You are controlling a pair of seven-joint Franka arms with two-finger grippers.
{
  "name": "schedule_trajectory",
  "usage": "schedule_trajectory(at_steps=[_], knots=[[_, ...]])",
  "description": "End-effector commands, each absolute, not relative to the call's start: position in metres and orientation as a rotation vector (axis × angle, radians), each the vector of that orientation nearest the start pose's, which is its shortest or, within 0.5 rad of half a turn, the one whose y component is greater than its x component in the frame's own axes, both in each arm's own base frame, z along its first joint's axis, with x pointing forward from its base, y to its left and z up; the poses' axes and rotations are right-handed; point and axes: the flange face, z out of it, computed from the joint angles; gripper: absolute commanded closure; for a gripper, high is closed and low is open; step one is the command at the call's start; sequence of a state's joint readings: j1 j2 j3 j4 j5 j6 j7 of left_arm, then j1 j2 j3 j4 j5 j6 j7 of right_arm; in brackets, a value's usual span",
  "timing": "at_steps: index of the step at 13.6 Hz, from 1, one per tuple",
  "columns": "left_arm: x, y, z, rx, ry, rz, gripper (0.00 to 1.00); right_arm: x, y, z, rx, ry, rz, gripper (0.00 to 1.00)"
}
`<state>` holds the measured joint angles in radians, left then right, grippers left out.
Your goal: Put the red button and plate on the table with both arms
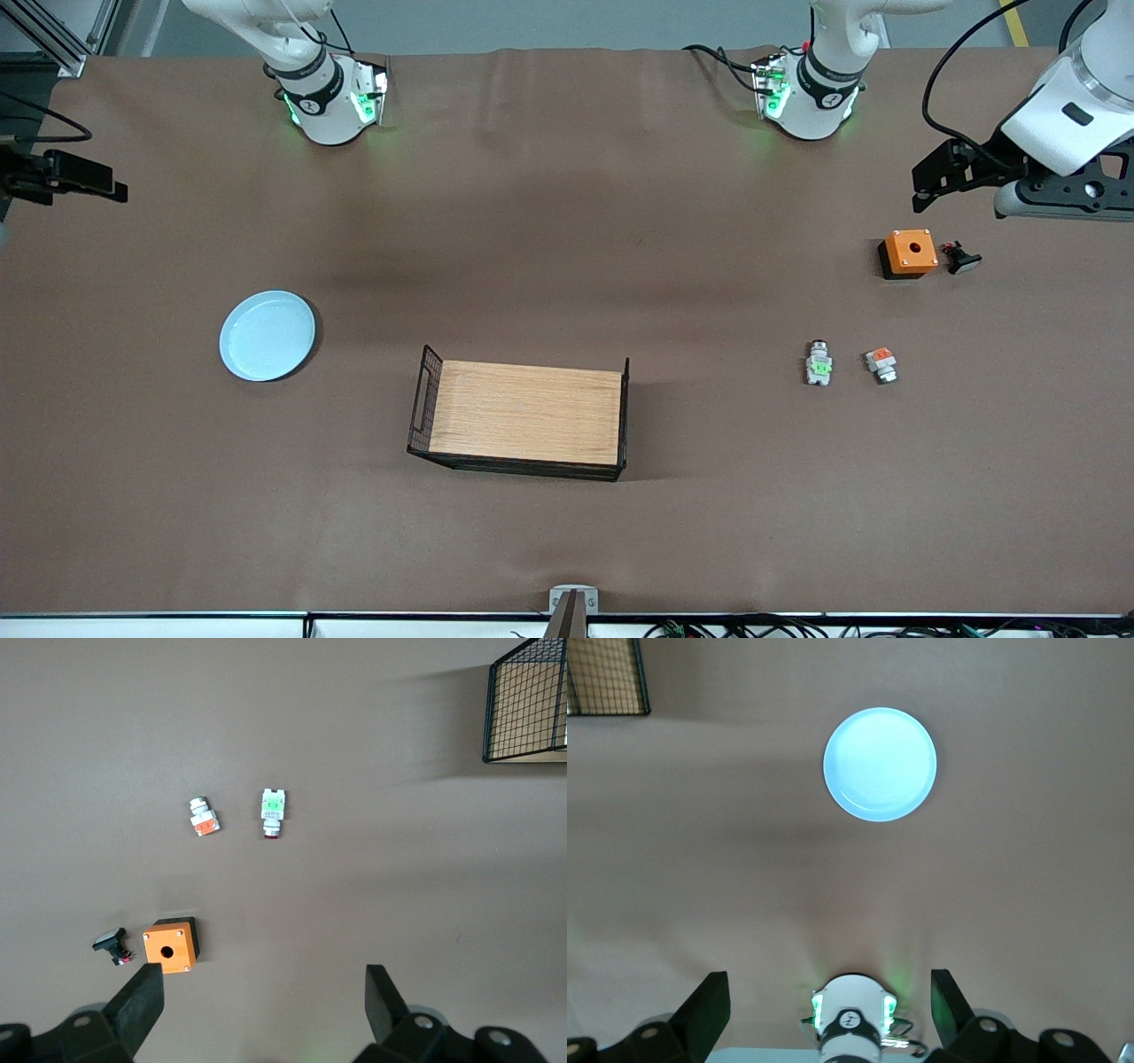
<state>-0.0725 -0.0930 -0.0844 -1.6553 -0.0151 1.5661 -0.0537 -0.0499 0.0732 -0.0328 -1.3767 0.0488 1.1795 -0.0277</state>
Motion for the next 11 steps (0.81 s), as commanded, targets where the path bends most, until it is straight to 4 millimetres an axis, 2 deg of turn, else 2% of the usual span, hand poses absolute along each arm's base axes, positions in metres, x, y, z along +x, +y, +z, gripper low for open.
schedule_trajectory(at_steps=[1,4,11], knots=[[0.510,-0.085,0.638,-3.147,0.144,-0.010,0.00,0.490,-0.027,0.669,-3.084,0.134,0.361,0.00],[0.510,-0.086,0.638,-3.147,0.144,-0.010,0.00,0.467,-0.023,0.683,-3.086,0.129,0.370,0.00],[0.510,-0.086,0.638,-3.144,0.144,-0.015,0.00,0.466,-0.027,0.705,-3.107,0.141,0.261,0.00]])
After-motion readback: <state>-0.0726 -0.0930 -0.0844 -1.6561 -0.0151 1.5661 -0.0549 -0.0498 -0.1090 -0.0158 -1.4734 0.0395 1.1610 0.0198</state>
